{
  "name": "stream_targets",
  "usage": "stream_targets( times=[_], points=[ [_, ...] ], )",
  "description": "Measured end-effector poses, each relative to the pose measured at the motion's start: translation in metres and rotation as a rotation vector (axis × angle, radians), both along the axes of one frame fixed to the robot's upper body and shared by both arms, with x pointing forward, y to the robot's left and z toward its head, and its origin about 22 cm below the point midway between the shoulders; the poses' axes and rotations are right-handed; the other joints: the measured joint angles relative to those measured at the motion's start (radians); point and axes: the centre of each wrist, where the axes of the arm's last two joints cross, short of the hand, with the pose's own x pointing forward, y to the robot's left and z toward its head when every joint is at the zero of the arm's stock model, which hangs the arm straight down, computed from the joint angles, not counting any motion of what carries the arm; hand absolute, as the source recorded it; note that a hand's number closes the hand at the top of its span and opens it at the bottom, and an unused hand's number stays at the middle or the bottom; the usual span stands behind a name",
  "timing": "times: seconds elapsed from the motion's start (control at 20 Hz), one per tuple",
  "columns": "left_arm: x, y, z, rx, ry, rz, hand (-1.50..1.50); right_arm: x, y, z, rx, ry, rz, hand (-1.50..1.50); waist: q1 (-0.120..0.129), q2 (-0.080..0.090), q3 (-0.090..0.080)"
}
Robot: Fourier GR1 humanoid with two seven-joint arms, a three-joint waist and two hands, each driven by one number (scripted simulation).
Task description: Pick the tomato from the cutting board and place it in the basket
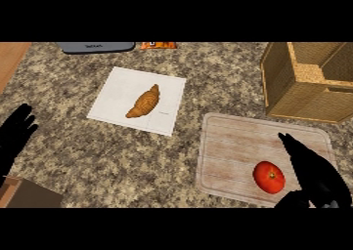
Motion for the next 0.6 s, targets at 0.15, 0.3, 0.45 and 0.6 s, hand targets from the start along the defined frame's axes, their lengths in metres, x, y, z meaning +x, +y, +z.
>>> stream_targets(
  times=[0.15, 0.3, 0.45, 0.6],
  points=[
    [0.0, -0.001, 0.0, -0.005, 0.0, 0.004, 0.0, 0.0, 0.002, -0.006, -0.008, 0.002, 0.003, 1.5, 0.002, -0.001, 0.0],
    [0.0, -0.003, 0.0, -0.006, 0.0, 0.003, 0.0, 0.0, 0.004, -0.01, -0.046, -0.015, 0.031, 1.5, 0.006, -0.001, 0.0],
    [0.001, -0.004, 0.0, -0.002, -0.002, 0.001, 0.0, 0.002, 0.006, -0.013, -0.086, -0.033, 0.048, 1.5, 0.006, -0.001, 0.0],
    [0.001, -0.004, -0.001, -0.003, 0.0, 0.005, 0.0, 0.003, 0.007, -0.014, -0.111, -0.047, 0.06, 1.5, 0.006, -0.002, 0.0]
  ],
)
